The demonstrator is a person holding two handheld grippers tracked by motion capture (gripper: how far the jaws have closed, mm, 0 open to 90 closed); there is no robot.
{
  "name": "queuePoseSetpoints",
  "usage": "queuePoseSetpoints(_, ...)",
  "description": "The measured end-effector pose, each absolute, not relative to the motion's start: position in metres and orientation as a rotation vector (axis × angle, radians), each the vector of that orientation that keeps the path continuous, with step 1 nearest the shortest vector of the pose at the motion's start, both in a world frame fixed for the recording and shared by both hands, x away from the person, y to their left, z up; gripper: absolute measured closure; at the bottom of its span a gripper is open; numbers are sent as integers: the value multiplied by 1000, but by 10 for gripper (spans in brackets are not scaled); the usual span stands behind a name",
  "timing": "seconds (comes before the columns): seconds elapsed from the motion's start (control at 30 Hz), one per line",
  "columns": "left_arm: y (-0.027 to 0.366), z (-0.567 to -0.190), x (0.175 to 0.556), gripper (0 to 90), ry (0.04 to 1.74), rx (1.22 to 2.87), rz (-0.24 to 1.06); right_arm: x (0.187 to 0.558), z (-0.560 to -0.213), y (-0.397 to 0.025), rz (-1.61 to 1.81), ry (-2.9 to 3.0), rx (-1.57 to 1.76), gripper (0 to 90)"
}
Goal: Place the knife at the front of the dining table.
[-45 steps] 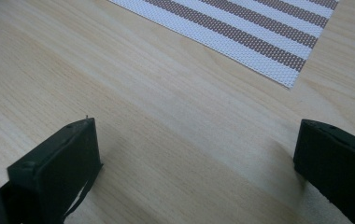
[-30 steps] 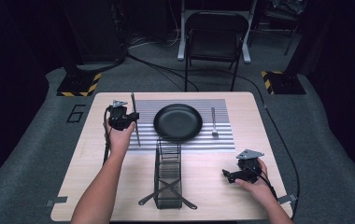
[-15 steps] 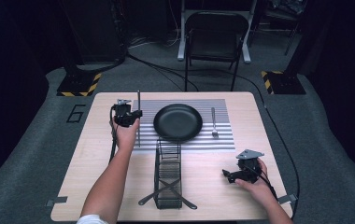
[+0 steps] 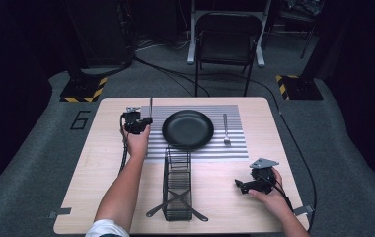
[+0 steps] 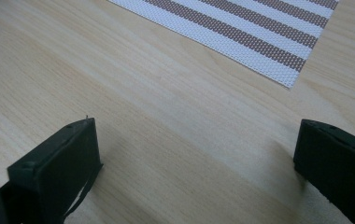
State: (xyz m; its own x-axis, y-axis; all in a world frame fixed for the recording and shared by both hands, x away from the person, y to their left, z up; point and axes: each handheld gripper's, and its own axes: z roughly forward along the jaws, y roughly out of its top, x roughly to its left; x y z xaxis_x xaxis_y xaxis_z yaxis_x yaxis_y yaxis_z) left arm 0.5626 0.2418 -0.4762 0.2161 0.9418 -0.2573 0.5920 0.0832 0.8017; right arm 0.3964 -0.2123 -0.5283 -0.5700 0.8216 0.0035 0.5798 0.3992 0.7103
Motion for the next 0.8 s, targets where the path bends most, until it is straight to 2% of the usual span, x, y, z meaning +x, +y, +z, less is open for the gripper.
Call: queuePoseSetpoints(0.8,235,-500,575,827,1556,1512,538,396,-528,-212,968,2314,1214,0)
